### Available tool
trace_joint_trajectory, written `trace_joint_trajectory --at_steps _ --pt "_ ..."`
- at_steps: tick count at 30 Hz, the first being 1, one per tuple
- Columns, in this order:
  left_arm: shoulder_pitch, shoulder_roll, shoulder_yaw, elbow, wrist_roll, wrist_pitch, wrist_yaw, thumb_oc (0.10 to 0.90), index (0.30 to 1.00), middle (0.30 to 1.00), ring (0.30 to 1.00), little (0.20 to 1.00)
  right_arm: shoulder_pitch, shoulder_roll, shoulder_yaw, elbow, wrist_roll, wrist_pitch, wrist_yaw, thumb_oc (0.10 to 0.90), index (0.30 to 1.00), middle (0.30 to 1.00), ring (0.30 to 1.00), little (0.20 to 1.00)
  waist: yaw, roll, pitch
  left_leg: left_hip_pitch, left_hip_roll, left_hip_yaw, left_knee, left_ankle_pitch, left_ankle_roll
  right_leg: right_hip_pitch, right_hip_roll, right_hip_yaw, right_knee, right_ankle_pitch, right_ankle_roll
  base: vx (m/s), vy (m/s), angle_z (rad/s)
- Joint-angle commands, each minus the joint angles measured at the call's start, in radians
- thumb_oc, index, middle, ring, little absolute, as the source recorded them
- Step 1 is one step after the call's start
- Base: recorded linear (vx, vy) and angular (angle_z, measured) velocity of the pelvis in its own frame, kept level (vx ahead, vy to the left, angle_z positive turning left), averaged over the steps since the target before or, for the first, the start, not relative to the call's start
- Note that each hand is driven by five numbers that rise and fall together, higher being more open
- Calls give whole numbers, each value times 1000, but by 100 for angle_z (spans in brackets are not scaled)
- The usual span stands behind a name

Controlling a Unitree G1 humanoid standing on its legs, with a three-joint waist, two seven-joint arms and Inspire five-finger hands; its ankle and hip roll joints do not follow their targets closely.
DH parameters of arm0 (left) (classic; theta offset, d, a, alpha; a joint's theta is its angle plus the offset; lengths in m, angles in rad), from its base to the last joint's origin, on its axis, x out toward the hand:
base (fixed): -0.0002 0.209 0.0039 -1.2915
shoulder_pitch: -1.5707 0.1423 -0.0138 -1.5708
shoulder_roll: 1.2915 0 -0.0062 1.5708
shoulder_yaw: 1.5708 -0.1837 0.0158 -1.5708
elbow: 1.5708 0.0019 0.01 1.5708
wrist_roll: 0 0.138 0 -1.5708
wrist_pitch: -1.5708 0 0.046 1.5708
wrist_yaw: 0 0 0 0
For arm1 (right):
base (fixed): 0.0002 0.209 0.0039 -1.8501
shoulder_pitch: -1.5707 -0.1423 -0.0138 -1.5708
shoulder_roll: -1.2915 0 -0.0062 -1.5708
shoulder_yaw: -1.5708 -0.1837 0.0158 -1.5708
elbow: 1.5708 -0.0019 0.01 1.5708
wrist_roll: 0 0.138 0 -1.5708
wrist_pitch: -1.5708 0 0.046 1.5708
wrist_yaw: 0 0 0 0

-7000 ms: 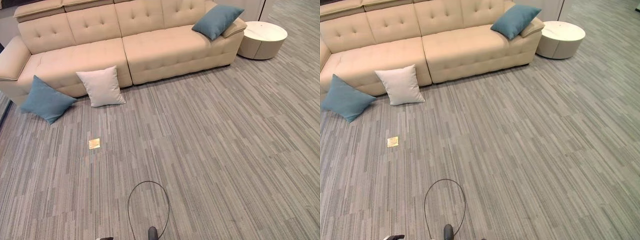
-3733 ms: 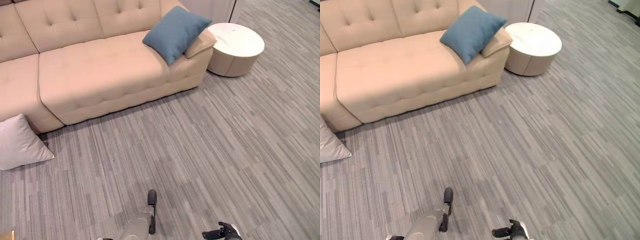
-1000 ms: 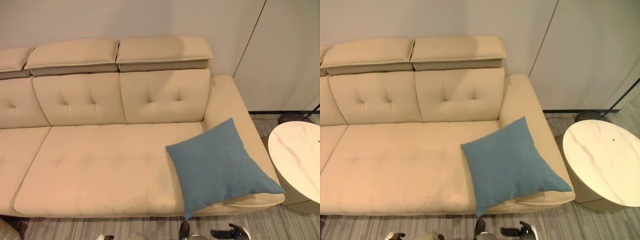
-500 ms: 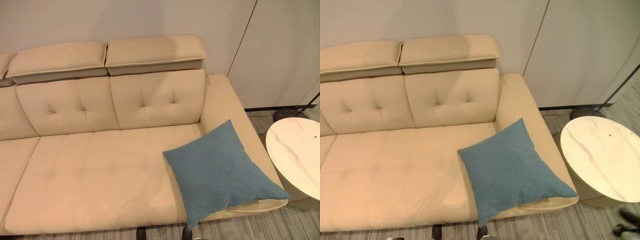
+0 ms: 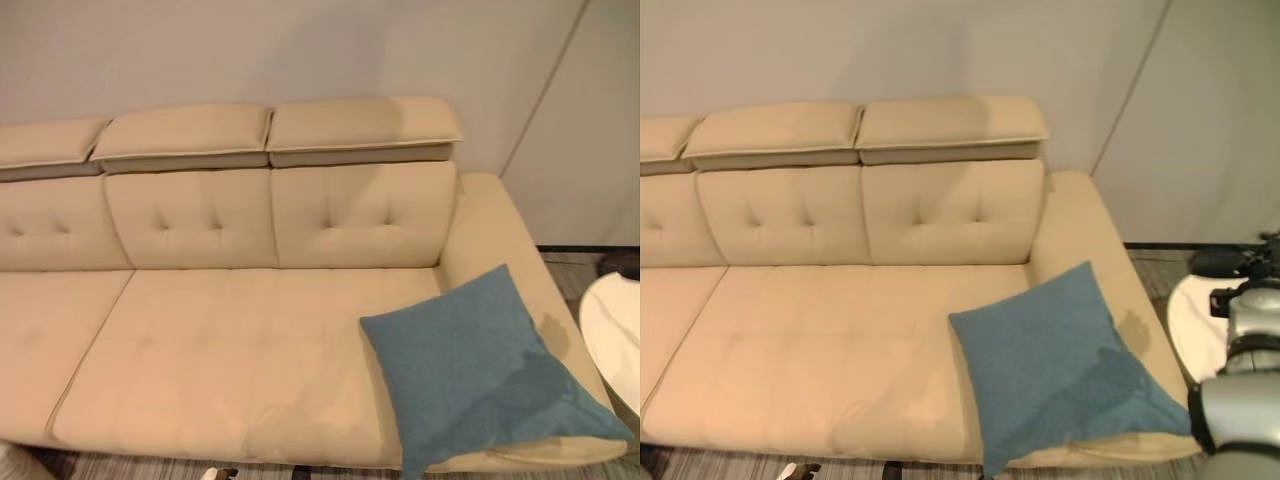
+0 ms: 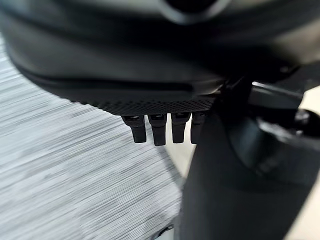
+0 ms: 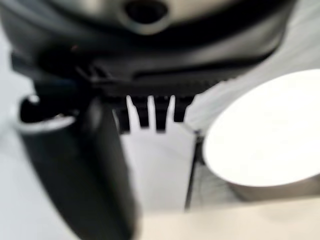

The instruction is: Pick up all the scattered cushions and arrange them neatly on the sofa.

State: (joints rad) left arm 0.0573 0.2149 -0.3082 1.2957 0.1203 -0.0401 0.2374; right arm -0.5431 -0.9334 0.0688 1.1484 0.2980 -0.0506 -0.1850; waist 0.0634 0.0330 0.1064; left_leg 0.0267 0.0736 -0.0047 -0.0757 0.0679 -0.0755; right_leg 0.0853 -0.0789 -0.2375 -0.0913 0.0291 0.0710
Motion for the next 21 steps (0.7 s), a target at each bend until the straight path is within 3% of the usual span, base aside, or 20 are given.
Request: trace_joint_trajectory --at_steps 1,3,9,13,21 --pt "-2 -21 15 85 22 7 22 800 900 900 900 900 101 84 -17 -170 -119 -6 -113 800 900 900 900 900 -36 -60 7 -17 19 3 -12 -38 -18 21 -61 27 4 -23 64 -27 68 -5" --pt "-1 -20 41 91 17 11 27 800 900 900 900 900 148 120 -21 -220 -179 -2 -135 800 900 900 900 900 -29 -54 14 -18 14 -3 -12 -40 -15 22 -62 24 4 -26 62 -17 40 -3" --pt "6 -10 53 96 7 9 34 800 900 900 900 900 142 231 22 -71 -192 9 -140 800 900 900 900 900 -1 -47 23 -23 8 -15 -12 -35 -14 29 -63 4 4 -35 60 -1 6 2" --pt "8 0 53 99 -4 11 32 800 900 900 900 900 161 359 5 -17 -48 -8 -109 800 900 900 900 900 17 -44 35 -33 6 -29 -12 -27 -17 28 -60 -11 4 -38 56 0 -3 2" --pt "15 -14 36 105 0 18 26 800 900 900 900 900 166 466 35 7 -6 -17 -102 800 900 900 900 900 32 -39 41 -42 6 -43 -12 -22 -21 33 -56 -31 4 -45 52 -6 -8 9"
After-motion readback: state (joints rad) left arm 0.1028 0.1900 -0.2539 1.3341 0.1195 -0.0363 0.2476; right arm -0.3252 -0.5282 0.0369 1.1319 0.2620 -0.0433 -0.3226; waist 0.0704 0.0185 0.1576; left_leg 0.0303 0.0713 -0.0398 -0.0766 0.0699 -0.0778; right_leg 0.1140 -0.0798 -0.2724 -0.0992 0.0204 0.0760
